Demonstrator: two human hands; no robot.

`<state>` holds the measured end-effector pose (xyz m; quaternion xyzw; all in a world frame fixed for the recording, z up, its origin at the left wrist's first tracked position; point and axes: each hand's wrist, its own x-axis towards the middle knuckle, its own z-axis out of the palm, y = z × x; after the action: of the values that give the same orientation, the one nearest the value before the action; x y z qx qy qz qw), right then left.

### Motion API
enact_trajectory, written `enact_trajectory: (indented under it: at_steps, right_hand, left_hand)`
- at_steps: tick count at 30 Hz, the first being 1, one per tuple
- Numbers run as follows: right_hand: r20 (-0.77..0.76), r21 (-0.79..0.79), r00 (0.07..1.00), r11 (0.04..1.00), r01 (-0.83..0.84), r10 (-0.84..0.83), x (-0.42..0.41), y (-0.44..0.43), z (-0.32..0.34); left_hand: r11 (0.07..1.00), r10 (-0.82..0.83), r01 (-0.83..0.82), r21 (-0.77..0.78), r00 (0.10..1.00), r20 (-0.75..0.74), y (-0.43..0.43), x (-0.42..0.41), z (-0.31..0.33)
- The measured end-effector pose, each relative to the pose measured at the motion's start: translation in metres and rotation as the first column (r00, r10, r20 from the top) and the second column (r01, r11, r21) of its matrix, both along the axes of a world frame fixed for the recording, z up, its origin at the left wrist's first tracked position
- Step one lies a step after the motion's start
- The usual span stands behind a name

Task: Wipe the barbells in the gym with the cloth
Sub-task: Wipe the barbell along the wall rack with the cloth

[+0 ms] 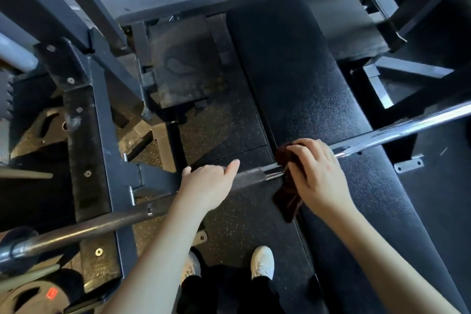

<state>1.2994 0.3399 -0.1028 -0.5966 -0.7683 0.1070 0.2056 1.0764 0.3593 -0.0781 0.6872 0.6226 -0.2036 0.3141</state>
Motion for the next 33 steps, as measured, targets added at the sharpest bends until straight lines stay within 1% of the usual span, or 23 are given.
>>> enact_trajectory:
  at_steps: [2,4,6,7,8,10,11,12,13,15,16,17,19,21,22,23,24,25,27,28,29,30,33]
  right_hand:
    - [-0.051,0.02,0.986,0.987,0.161,-0.16,0.003,0.0,-0.002]
    - [-0.151,0.009,0.934,0.945,0.328,-0.323,-0.017,-0.004,-0.004]
    - [-0.201,-0.013,0.907,0.927,0.376,-0.371,-0.042,-0.009,-0.004]
    - [-0.178,-0.002,0.936,0.951,0.308,-0.304,-0.047,-0.012,-0.005]
    - [-0.139,0.009,0.973,0.983,0.186,-0.183,-0.044,-0.015,-0.003]
    - [-0.039,0.028,0.998,0.999,-0.039,0.04,-0.019,-0.01,0.001]
    - [0.013,0.032,0.998,0.997,-0.066,0.066,-0.002,-0.004,0.001]
    - [0.041,0.044,0.999,0.999,-0.018,0.016,0.014,0.004,0.002]
    - [0.037,0.052,0.994,0.994,0.099,-0.101,0.025,0.011,0.002]
    - [-0.022,0.057,0.932,0.93,0.362,-0.361,0.019,0.012,-0.001]
    - [-0.06,0.052,0.909,0.908,0.415,-0.412,0.003,0.008,-0.002]
    - [-0.085,0.039,0.917,0.918,0.395,-0.39,-0.015,0.0,-0.003]
    - [-0.088,0.029,0.979,0.982,0.187,-0.183,-0.037,-0.02,-0.005]
    - [-0.032,0.025,0.999,0.999,-0.021,0.022,-0.024,-0.02,0.001]
    - [0.019,0.034,0.998,0.998,-0.057,0.056,-0.009,-0.015,0.0]
    - [0.068,0.042,0.997,0.999,-0.025,0.023,0.006,-0.008,-0.001]
    - [0.088,0.058,0.994,0.996,0.065,-0.07,0.021,0.0,-0.002]
    - [0.07,0.057,0.977,0.979,0.198,-0.202,0.034,0.006,-0.001]
    - [-0.008,0.024,0.888,0.888,0.46,-0.46,0.032,0.006,-0.002]
    - [-0.046,-0.004,0.858,0.859,0.511,-0.511,0.019,0.002,-0.002]
    - [-0.069,-0.028,0.862,0.865,0.501,-0.501,0.004,-0.004,-0.003]
    - [-0.073,-0.022,0.896,0.899,0.438,-0.438,-0.009,-0.012,-0.004]
    - [0.015,-0.004,0.989,0.989,0.148,-0.148,-0.006,-0.028,-0.002]
  left_hand:
    - [0.998,-0.034,0.035,-0.052,0.999,0.028,0.012,0.006,-0.007]
    - [0.998,-0.061,0.062,0.023,0.998,-0.01,0.011,0.01,-0.011]
    - [0.99,-0.077,0.083,0.112,0.995,-0.058,0.003,0.011,-0.016]
    - [0.988,-0.068,0.075,0.133,0.996,-0.059,0.001,0.009,-0.017]
    - [0.986,-0.068,0.077,0.15,0.996,-0.058,0.0,0.008,-0.018]
    - [0.981,-0.074,0.087,0.173,0.994,-0.08,-0.002,0.01,-0.019]
    - [0.982,-0.058,0.072,0.175,0.995,-0.085,-0.004,0.011,-0.019]
    - [0.982,-0.036,0.052,0.182,0.995,-0.09,-0.006,0.013,-0.018]
    - [0.98,-0.014,0.033,0.194,0.995,-0.097,-0.008,0.015,-0.017]
    - [0.973,0.017,0.009,0.229,0.994,-0.112,-0.013,0.017,-0.014]
    - [0.968,0.027,0.003,0.249,0.993,-0.115,-0.016,0.018,-0.014]
    - [0.963,0.03,0.003,0.271,0.993,-0.118,-0.018,0.019,-0.014]
    - [0.947,0.075,-0.037,0.319,0.992,-0.106,-0.024,0.02,-0.013]
    - [0.926,0.134,-0.099,0.363,0.988,-0.071,-0.028,0.022,-0.014]
    - [0.915,0.143,-0.11,0.387,0.988,-0.058,-0.031,0.023,-0.016]
    - [0.901,0.147,-0.119,0.417,0.989,-0.035,-0.034,0.025,-0.017]
    - [0.885,0.145,-0.127,0.447,0.989,-0.007,-0.037,0.025,-0.018]
    - [0.872,0.141,-0.132,0.472,0.99,0.018,-0.039,0.026,-0.019]
    - [0.854,0.137,-0.137,0.501,0.99,0.035,-0.044,0.026,-0.022]
    - [0.852,0.137,-0.138,0.505,0.99,0.039,-0.047,0.027,-0.022]
    - [0.85,0.134,-0.135,0.509,0.99,0.04,-0.05,0.027,-0.023]
    - [0.851,0.133,-0.134,0.508,0.99,0.038,-0.054,0.027,-0.023]
    - [0.902,0.11,-0.105,0.419,0.994,0.013,-0.059,0.028,-0.014]
